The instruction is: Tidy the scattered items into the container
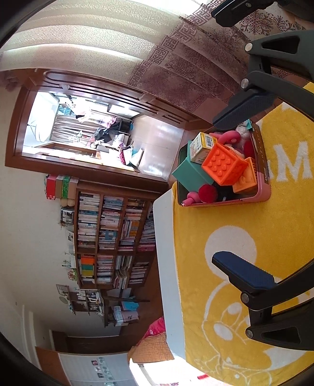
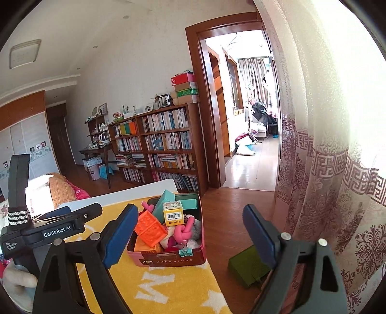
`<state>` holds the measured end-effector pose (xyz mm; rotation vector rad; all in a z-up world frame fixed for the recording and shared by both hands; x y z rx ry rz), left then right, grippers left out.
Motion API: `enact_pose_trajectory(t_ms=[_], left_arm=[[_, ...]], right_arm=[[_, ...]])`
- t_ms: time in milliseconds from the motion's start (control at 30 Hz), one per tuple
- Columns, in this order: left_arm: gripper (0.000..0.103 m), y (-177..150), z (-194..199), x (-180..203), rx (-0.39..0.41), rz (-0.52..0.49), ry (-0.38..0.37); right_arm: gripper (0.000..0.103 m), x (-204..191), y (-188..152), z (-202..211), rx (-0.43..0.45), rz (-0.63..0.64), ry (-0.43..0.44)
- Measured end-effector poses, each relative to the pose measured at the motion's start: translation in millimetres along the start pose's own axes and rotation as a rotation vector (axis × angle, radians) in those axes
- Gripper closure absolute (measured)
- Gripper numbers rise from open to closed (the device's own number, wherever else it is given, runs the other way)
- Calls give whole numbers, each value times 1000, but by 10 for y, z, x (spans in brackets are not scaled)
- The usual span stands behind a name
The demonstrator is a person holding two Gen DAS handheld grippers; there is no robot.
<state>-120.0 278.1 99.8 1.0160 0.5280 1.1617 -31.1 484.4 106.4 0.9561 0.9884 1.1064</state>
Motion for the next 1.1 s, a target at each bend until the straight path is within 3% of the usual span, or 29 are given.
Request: enact_pose_trajectory(t_ms=[100, 367, 1100], left_arm=[[1, -2, 1, 18, -7, -7, -14], [1, -31, 25, 72, 9, -30, -28], [1, -167, -324, 8, -75, -30, -54]], right_arm=[[0, -48, 24, 26, 35, 18, -28], [0, -135, -115, -104, -13, 35, -39], [0, -242, -529, -566, -148, 36, -74]])
Point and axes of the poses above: each gripper's, at about its wrist camera, not at the fingertips, and z roughly against the way its jaws point, x to its right, y to its top, the point moved 5 cm from there along -z, roughly the way its jaws point, and after that the axes turned 4 degrees about x, right-handed, at the moved point
